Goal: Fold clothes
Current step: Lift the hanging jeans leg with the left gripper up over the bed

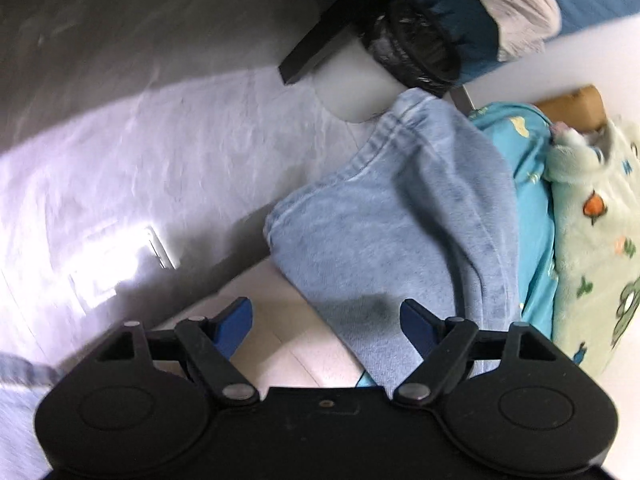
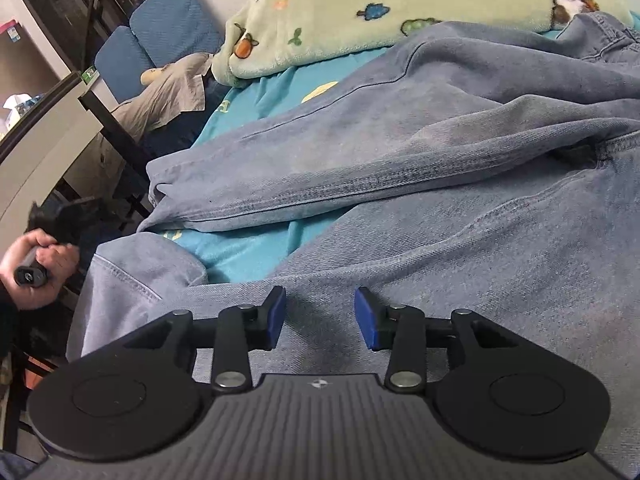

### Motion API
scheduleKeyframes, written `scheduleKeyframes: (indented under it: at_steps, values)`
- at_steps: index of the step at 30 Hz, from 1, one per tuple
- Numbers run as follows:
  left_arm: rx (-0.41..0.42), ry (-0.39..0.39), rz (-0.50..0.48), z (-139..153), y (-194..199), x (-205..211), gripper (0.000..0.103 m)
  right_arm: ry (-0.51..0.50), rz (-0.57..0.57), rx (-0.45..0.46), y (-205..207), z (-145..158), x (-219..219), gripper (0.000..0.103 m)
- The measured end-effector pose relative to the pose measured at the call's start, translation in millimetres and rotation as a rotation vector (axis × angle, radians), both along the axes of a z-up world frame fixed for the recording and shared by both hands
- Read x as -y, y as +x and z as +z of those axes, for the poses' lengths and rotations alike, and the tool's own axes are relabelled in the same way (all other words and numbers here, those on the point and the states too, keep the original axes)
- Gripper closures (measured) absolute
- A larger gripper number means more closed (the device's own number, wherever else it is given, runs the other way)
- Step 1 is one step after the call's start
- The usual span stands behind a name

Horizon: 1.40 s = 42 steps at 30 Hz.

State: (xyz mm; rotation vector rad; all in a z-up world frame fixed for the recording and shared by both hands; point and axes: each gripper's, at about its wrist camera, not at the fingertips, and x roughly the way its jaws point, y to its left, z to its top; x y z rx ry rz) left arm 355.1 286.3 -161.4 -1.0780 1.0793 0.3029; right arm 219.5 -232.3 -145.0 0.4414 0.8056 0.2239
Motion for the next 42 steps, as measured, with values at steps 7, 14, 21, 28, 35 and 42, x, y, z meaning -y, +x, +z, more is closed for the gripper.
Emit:
scheduleKeyframes:
  at_steps: [7,14,21,28,35,42]
  values:
    - [0.048,0.047,0.031,-3,12,11,0.031,0.034,-0.012,-0.015,3,-4,2,0.061]
    - [0.153,0.088,0.055,8,11,19,0.096,0.048,-0.018,-0.016,5,-5,2,0.06]
    - [0.286,0.169,0.046,69,-19,24,0.099,0.045,-0.017,-0.01,3,-3,3,0.06]
    - [0.241,0.159,0.018,56,-49,10,0.099,0.047,-0.027,0.005,-2,3,5,0.06]
    - [0.22,0.172,-0.012,32,-70,11,0.09,0.008,-0.032,0.051,-11,17,9,0.06]
    - [0.194,0.119,-0.099,61,-108,14,0.064,-0.082,-0.048,0.12,-18,40,13,0.06]
